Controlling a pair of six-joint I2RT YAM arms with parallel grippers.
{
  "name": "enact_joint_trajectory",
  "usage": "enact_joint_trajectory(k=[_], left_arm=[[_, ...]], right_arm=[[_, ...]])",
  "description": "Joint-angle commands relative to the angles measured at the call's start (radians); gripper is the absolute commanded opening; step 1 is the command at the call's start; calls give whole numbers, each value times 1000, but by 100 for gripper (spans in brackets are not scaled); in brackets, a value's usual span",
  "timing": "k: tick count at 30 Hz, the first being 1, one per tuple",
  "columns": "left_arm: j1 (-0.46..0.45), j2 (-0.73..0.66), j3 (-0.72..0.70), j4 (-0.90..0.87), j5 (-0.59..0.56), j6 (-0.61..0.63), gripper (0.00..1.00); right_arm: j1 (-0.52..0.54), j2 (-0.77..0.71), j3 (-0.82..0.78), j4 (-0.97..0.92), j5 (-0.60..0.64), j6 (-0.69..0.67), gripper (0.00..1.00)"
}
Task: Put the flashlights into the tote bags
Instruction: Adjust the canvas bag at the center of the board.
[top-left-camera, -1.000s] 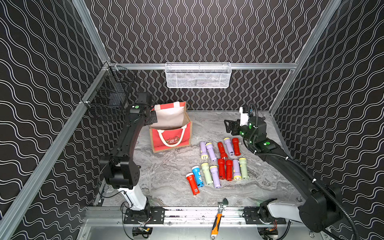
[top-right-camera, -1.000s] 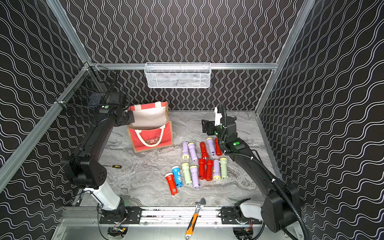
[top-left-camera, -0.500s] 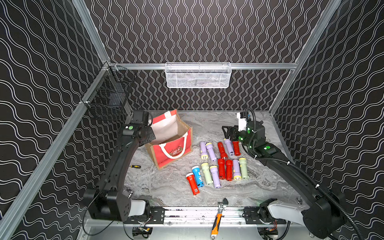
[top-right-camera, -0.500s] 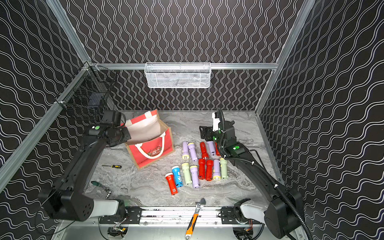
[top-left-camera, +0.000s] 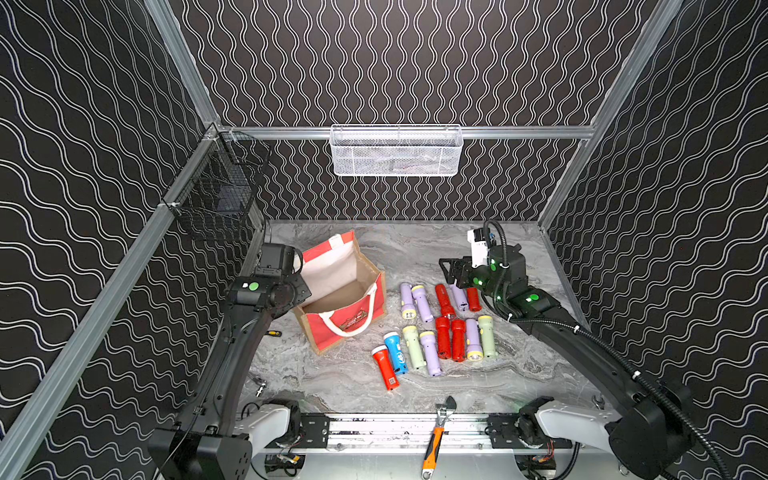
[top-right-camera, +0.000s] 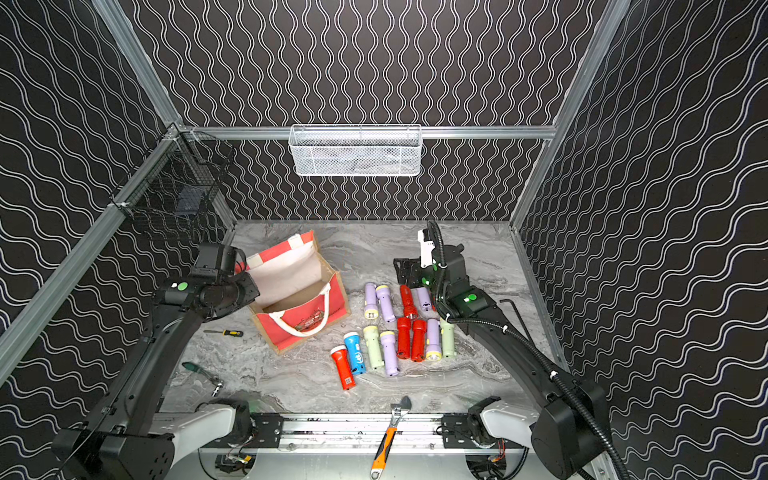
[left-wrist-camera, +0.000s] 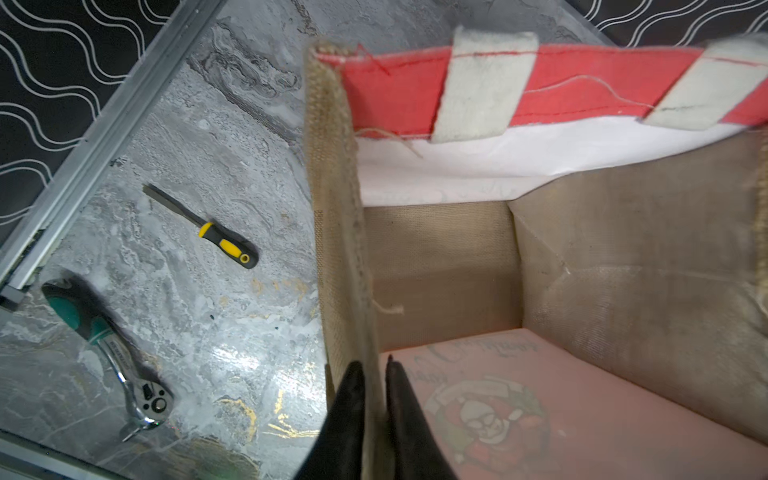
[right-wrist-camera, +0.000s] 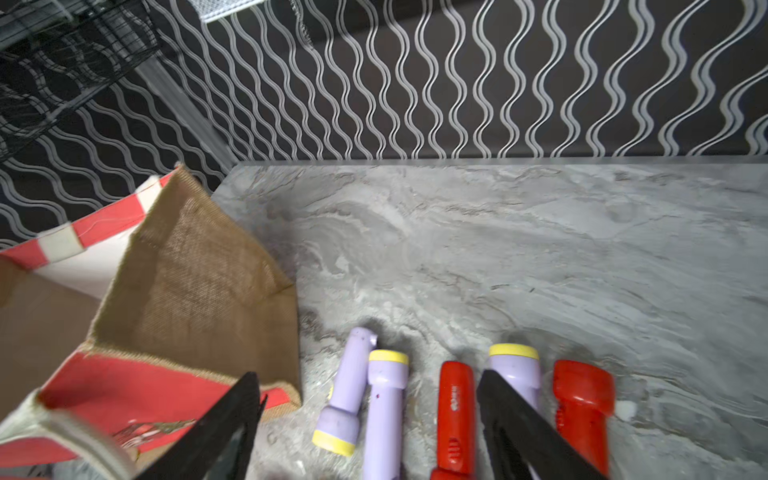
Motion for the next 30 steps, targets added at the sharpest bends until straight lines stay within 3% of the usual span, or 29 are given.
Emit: enact_joint_trajectory(k=[1, 6, 10, 12, 18, 22, 30], left_arm=[[-9, 14, 56, -45, 14, 32, 19], [-22, 28, 146, -104, -64, 81, 29], [-22, 105, 264, -156, -191, 170, 49], [-22, 153, 310, -127, -202, 236, 54], [-22, 337, 422, 35, -101, 489, 60], [-18, 487, 534, 54, -47, 672, 61], [4, 614, 684, 11, 62, 861, 62]], right_arm=[[2, 10, 12, -22, 13, -9, 83], [5, 38, 29, -29, 13, -11, 83], [8, 52, 29, -26, 12, -14, 83], [9, 60, 67, -32, 11, -13, 83], [11, 63, 71, -51, 20, -13, 84], [11, 66, 76, -68, 15, -18, 84], [14, 87, 87, -76, -10, -30, 85]])
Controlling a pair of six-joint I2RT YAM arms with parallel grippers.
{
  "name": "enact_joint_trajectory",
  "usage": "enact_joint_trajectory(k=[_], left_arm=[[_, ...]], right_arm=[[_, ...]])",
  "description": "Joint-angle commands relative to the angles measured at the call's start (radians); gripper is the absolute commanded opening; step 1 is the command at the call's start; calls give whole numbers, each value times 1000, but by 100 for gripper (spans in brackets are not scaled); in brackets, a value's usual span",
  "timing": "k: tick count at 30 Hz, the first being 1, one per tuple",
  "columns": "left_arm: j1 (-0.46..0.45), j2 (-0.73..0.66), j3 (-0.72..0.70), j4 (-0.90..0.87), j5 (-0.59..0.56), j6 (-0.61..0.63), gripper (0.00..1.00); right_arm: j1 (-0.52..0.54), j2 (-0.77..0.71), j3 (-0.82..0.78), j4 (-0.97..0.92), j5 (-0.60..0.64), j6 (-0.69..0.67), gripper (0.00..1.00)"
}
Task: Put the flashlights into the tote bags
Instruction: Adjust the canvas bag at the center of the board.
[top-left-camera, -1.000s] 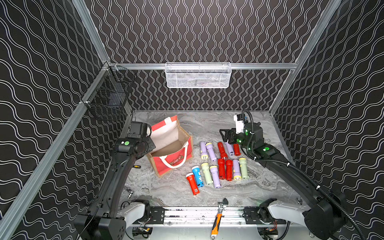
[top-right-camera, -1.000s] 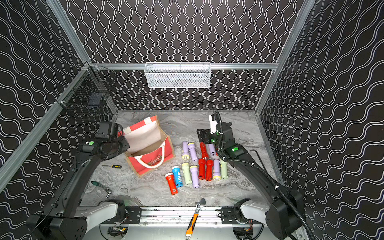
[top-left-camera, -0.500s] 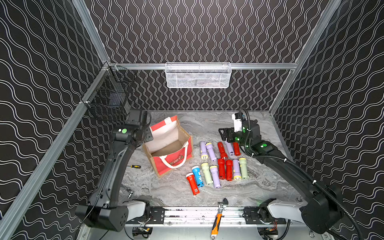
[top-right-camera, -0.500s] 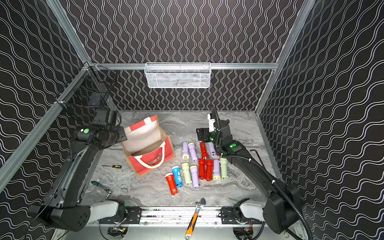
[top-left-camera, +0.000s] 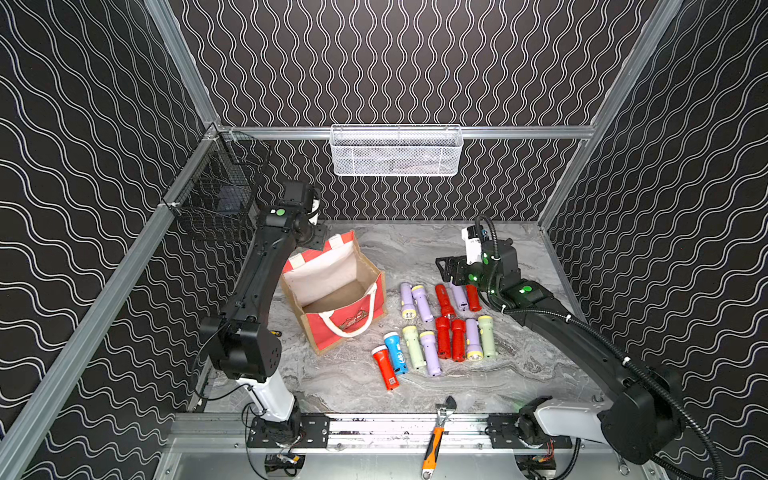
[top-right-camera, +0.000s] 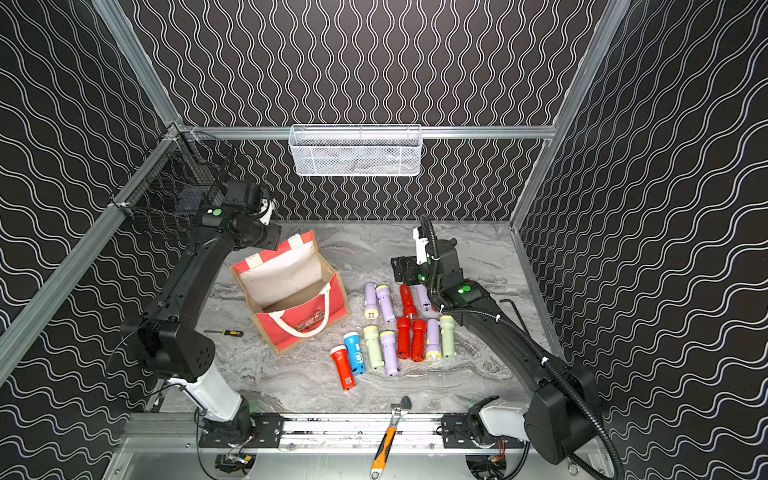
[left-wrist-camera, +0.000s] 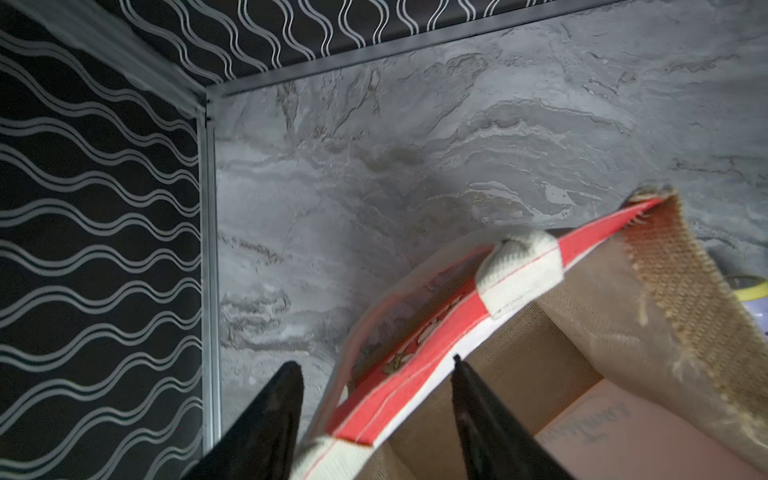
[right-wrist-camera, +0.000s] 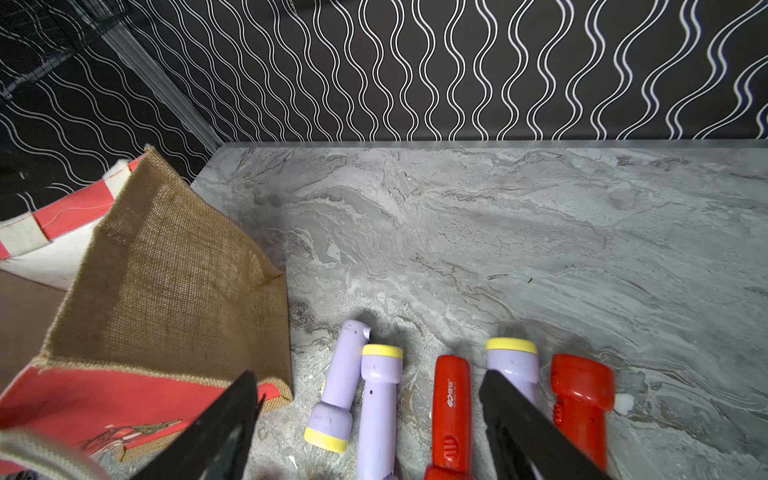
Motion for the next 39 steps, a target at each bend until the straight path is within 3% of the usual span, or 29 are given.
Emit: enact_joint_trajectory(k=[1, 4, 21, 31, 36, 39], left_arm=[[26, 20, 30, 0, 106, 142, 63], [44, 62, 74, -71, 178, 190, 63], [71, 134, 65, -167, 228, 309, 61], [83, 132, 39, -173, 243, 301, 44], [83, 135, 20, -169, 229, 281, 14], [85, 134, 19, -161, 212, 254, 12]], right_arm=[[4, 15, 22, -17, -19, -15, 86], [3, 33, 35, -20, -28, -18, 86], [24, 62, 50, -19, -45, -12, 86], [27, 35, 24, -19, -39, -18, 86], [29, 27, 21, -28, -41, -21, 84], [30, 23, 27, -39, -41, -18, 84]])
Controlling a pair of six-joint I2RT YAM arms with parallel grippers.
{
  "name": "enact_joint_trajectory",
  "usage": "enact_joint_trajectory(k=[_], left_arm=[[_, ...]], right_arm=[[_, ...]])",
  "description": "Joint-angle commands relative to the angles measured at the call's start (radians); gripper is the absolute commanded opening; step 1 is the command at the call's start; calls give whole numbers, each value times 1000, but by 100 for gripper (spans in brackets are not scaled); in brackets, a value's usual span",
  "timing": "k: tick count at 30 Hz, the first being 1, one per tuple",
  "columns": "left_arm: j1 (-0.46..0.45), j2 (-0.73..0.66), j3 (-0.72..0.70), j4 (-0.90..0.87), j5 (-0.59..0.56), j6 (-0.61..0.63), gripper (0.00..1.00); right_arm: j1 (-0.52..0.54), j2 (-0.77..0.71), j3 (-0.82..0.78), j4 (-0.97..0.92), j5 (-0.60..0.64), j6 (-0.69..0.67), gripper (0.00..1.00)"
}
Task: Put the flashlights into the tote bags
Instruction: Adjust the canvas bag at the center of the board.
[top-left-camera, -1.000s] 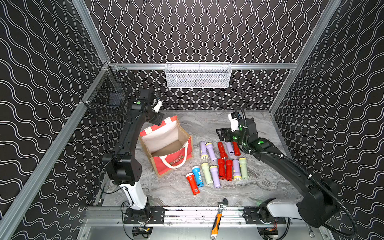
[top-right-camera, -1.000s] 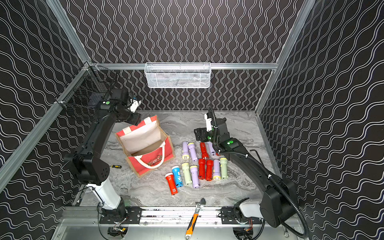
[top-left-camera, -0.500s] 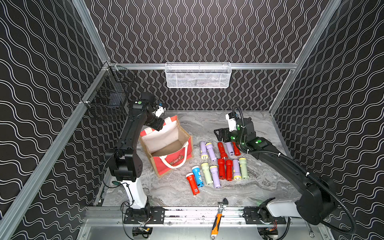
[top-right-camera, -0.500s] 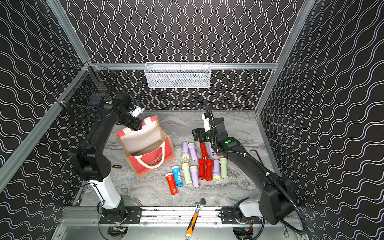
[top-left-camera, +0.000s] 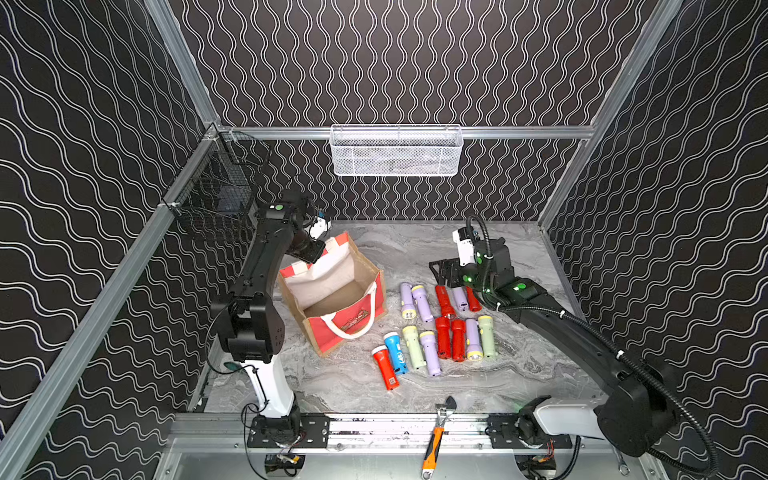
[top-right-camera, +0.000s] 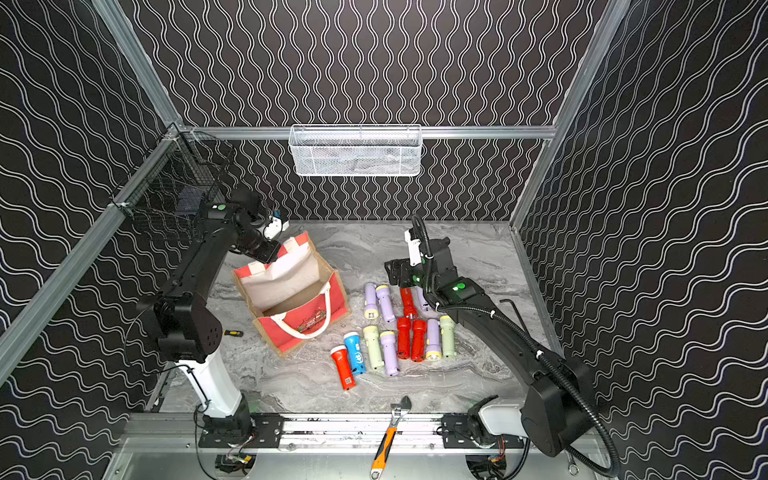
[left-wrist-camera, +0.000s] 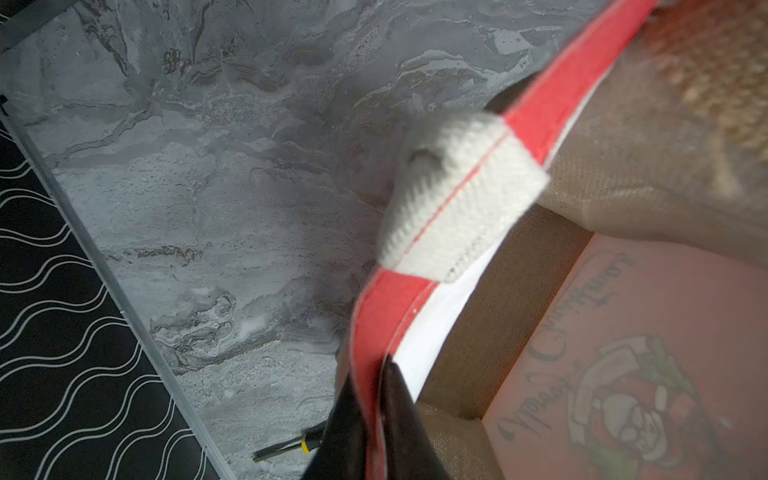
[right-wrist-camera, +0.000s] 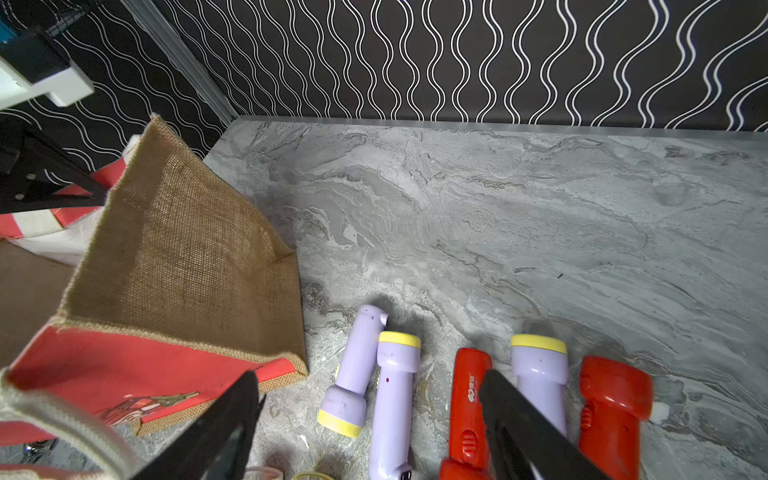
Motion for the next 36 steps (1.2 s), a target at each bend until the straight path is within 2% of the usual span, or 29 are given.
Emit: enact_joint_trajectory(k=[1, 5, 17, 23, 27, 33, 36], left_arm=[[3, 2, 0, 26, -17, -47, 10], [15, 18, 31, 11, -33, -119, 0], [59, 39, 64, -24, 79, -349, 0], [59, 45, 59, -70, 170, -486, 0], [59, 3, 12, -25, 157, -593, 0], [92, -5, 39, 17, 166, -737, 0], [98, 15, 61, 22, 161, -770, 0]], right_arm=[[3, -10, 3, -19, 1, -2, 84], [5, -20, 1, -25, -3, -2, 84], [20, -11, -1, -41, -31, 7, 82], [32, 9, -48, -39, -89, 78, 82], [38, 8, -41, -76, -80, 53, 82], [41, -16, -44, -81, -72, 38, 83], [42, -34, -51, -74, -80, 40, 83]])
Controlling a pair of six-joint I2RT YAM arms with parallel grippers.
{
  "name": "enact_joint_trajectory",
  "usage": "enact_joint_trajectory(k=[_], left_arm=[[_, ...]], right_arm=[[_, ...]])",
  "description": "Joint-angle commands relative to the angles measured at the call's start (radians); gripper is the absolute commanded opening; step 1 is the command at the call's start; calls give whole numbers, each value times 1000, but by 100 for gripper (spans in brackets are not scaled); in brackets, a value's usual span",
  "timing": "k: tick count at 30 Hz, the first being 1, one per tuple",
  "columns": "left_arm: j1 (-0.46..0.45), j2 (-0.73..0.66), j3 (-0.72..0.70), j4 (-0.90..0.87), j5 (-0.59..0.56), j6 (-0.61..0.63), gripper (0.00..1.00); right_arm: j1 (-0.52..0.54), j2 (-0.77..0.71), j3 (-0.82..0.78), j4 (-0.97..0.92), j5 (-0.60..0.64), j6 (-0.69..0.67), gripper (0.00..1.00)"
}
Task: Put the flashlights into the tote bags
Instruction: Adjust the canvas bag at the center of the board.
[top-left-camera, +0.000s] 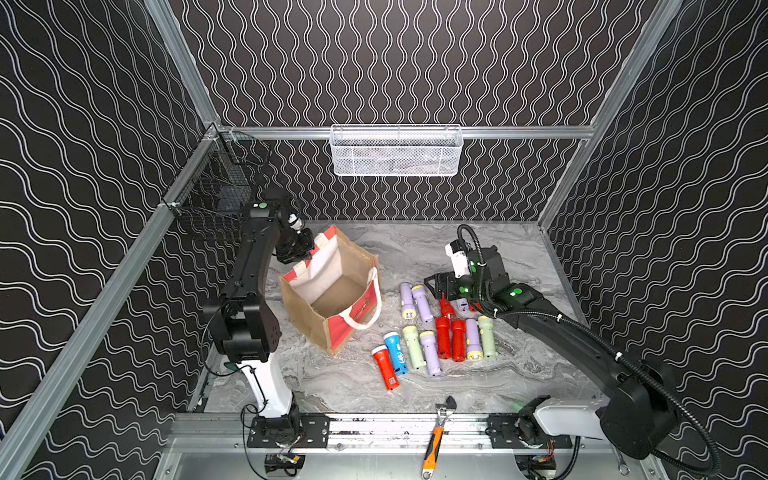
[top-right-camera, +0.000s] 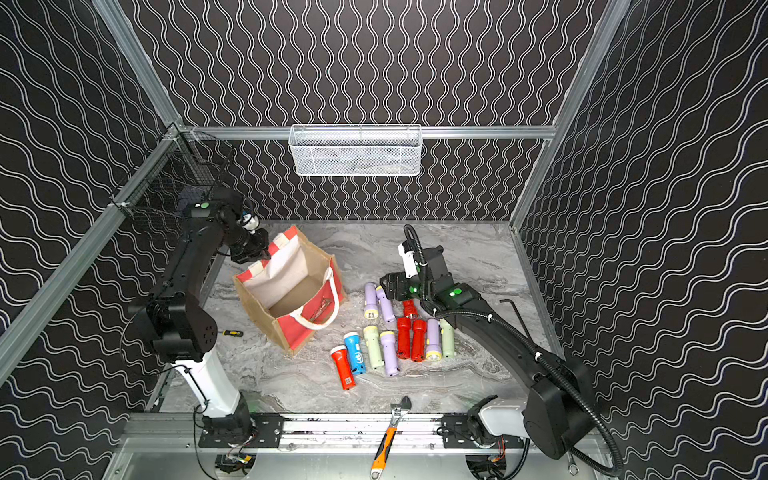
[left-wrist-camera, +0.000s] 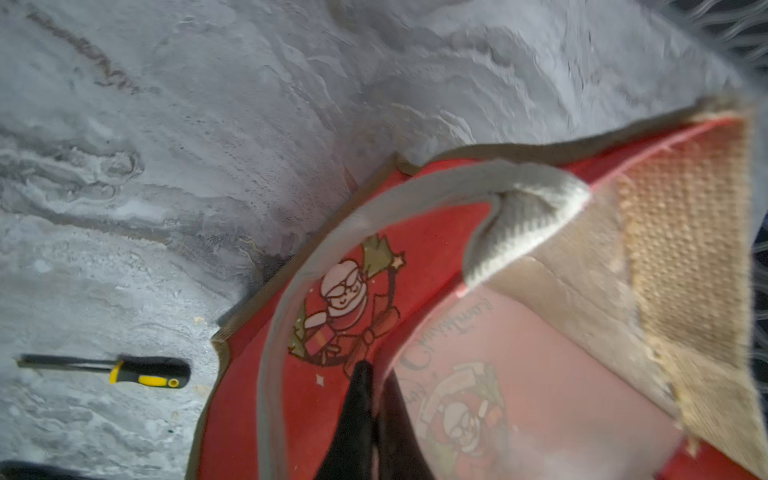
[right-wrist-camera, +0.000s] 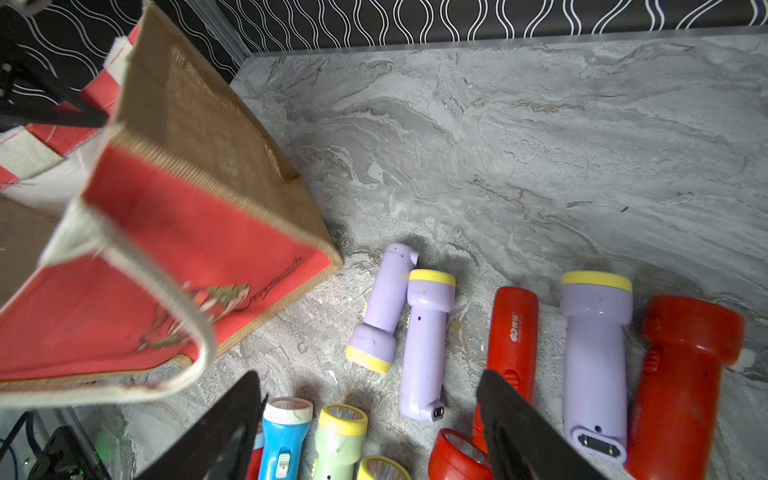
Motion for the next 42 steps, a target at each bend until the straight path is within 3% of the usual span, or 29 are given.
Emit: enact_joint_trajectory(k=[1, 8, 19, 31, 42], left_arm=[[8, 25, 20, 57, 24, -85, 0], [36, 4, -68, 135, 63, -190, 0], [34, -283, -434, 433, 106, -470, 0], [35, -285, -450, 399, 142, -396, 0], [36, -333, -470, 340, 132, -285, 21]], right_arm=[[2, -24, -4, 6, -9, -1, 83], [2, -48, -37, -11, 15, -25, 83], [5, 64, -19, -53, 50, -20, 82], [20, 240, 76, -98, 87, -27, 76], [52, 387, 173, -227, 144, -43, 77]])
